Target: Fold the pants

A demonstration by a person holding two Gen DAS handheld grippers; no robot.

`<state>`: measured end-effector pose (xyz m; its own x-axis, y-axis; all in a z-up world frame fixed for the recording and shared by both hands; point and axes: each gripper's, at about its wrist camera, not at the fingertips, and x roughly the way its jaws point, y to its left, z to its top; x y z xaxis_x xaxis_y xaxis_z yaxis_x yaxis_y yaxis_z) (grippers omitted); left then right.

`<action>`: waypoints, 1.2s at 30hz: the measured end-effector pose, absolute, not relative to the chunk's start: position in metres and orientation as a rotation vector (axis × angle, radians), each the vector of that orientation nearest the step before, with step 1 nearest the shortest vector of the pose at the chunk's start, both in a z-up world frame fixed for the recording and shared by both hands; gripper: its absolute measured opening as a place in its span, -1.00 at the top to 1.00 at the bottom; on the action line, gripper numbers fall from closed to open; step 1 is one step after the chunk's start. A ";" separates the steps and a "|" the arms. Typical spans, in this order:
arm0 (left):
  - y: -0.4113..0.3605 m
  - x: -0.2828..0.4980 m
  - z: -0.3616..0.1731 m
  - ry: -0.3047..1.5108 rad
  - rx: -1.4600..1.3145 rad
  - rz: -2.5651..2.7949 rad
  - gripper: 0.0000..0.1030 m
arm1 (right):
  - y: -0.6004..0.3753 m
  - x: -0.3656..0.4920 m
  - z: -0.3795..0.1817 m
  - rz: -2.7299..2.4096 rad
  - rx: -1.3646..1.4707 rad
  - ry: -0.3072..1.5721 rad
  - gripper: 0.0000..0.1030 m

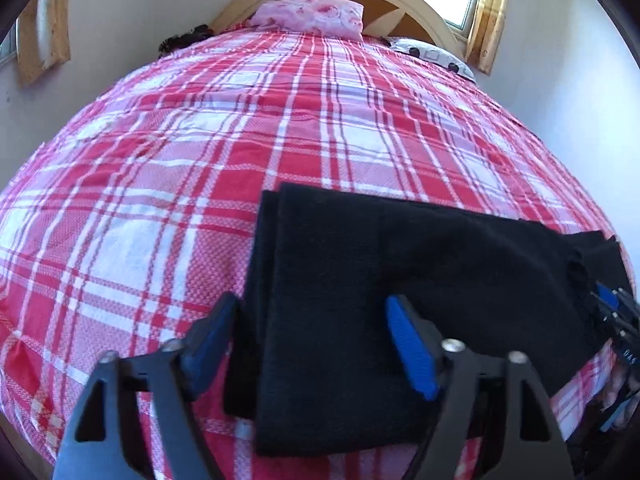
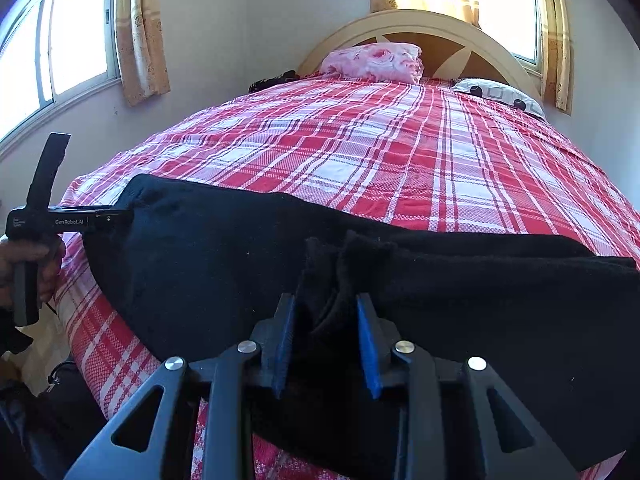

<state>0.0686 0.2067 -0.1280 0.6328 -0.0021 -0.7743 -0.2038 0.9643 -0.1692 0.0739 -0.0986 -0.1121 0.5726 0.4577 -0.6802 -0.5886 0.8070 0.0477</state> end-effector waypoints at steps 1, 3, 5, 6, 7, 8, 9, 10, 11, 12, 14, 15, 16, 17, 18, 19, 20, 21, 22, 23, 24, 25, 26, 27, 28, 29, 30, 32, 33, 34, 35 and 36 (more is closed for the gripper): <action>0.208 0.069 -0.127 0.880 -0.267 0.118 -0.21 | -0.099 0.074 -0.111 0.618 -0.190 0.734 0.38; 0.215 0.065 -0.124 0.869 -0.361 0.053 0.55 | -0.101 0.073 -0.109 0.622 -0.180 0.719 0.38; 0.215 0.063 -0.124 0.878 -0.433 -0.003 0.57 | -0.105 0.072 -0.106 0.618 -0.169 0.704 0.38; 0.211 0.062 -0.122 0.878 -0.406 0.001 0.58 | -0.107 0.073 -0.105 0.615 -0.161 0.700 0.38; 0.207 0.061 -0.119 0.872 -0.391 0.004 0.58 | -0.109 0.074 -0.105 0.613 -0.152 0.699 0.38; 0.206 0.059 -0.116 0.863 -0.402 0.002 0.58 | -0.111 0.074 -0.105 0.611 -0.147 0.700 0.37; 0.206 0.057 -0.110 0.842 -0.425 -0.014 0.59 | -0.112 0.074 -0.104 0.605 -0.143 0.699 0.37; 0.204 0.056 -0.106 0.827 -0.431 -0.026 0.59 | -0.113 0.075 -0.104 0.601 -0.140 0.697 0.37; 0.201 0.055 -0.096 0.806 -0.435 -0.049 0.59 | -0.114 0.075 -0.103 0.601 -0.138 0.696 0.37; 0.196 0.056 -0.086 0.787 -0.434 -0.081 0.59 | -0.115 0.075 -0.103 0.600 -0.137 0.695 0.37; 0.182 0.057 -0.063 0.741 -0.416 -0.150 0.59 | -0.121 0.077 -0.100 0.599 -0.118 0.699 0.37; 0.175 0.058 -0.053 0.722 -0.410 -0.185 0.59 | -0.126 0.077 -0.098 0.595 -0.107 0.701 0.37; 0.168 0.061 -0.041 0.701 -0.417 -0.233 0.59 | -0.134 0.078 -0.096 0.581 -0.089 0.700 0.37; 0.160 0.064 -0.031 0.683 -0.428 -0.284 0.59 | -0.141 0.079 -0.093 0.568 -0.079 0.698 0.37; 0.146 0.070 -0.016 0.662 -0.434 -0.352 0.59 | -0.148 0.080 -0.091 0.548 -0.073 0.697 0.37; 0.135 0.073 -0.006 0.647 -0.430 -0.401 0.59 | -0.156 0.081 -0.089 0.522 -0.067 0.697 0.37; 0.125 0.077 0.002 0.636 -0.426 -0.437 0.59 | -0.166 0.081 -0.087 0.494 -0.058 0.696 0.37; 0.110 0.082 0.013 0.622 -0.416 -0.487 0.59 | -0.178 0.082 -0.085 0.462 -0.047 0.694 0.37; 0.097 0.086 0.021 0.612 -0.405 -0.528 0.59 | -0.185 0.082 -0.084 0.441 -0.043 0.692 0.37; 0.079 0.091 0.030 0.604 -0.382 -0.575 0.59 | -0.195 0.082 -0.082 0.411 -0.037 0.686 0.37; 0.064 0.094 0.035 0.603 -0.361 -0.608 0.59 | -0.204 0.081 -0.080 0.388 -0.031 0.681 0.37; 0.055 0.096 0.036 0.606 -0.353 -0.629 0.59 | -0.215 0.080 -0.079 0.365 -0.024 0.676 0.37; 0.038 0.102 0.037 0.617 -0.338 -0.663 0.59 | -0.221 0.081 -0.078 0.351 -0.020 0.673 0.37; 0.026 0.106 0.036 0.629 -0.320 -0.681 0.59 | -0.230 0.080 -0.077 0.329 -0.013 0.668 0.37; 0.013 0.110 0.032 0.644 -0.302 -0.696 0.59 | -0.236 0.080 -0.076 0.318 -0.007 0.665 0.37; -0.004 0.118 0.027 0.662 -0.280 -0.712 0.59 | -0.244 0.080 -0.076 0.303 0.004 0.662 0.37; -0.015 0.123 0.022 0.676 -0.263 -0.717 0.59 | -0.251 0.081 -0.075 0.288 0.016 0.661 0.37; -0.038 0.131 0.009 0.712 -0.231 -0.738 0.59 | -0.264 0.082 -0.076 0.252 0.040 0.660 0.37; -0.053 0.137 -0.001 0.730 -0.206 -0.742 0.59 | -0.269 0.083 -0.075 0.241 0.050 0.659 0.37; -0.064 0.139 -0.007 0.744 -0.191 -0.744 0.59 | -0.274 0.082 -0.075 0.229 0.058 0.657 0.37; -0.076 0.141 -0.015 0.760 -0.177 -0.752 0.58 | -0.279 0.084 -0.075 0.212 0.066 0.652 0.37; -0.084 0.140 -0.018 0.772 -0.162 -0.751 0.58 | -0.282 0.084 -0.074 0.204 0.071 0.652 0.37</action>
<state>0.1399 -0.0839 -0.0184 0.4748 -0.6678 -0.5732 0.5546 0.7328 -0.3943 0.0838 -0.2818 -0.0742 0.7757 0.2104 -0.5950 -0.1661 0.9776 0.1292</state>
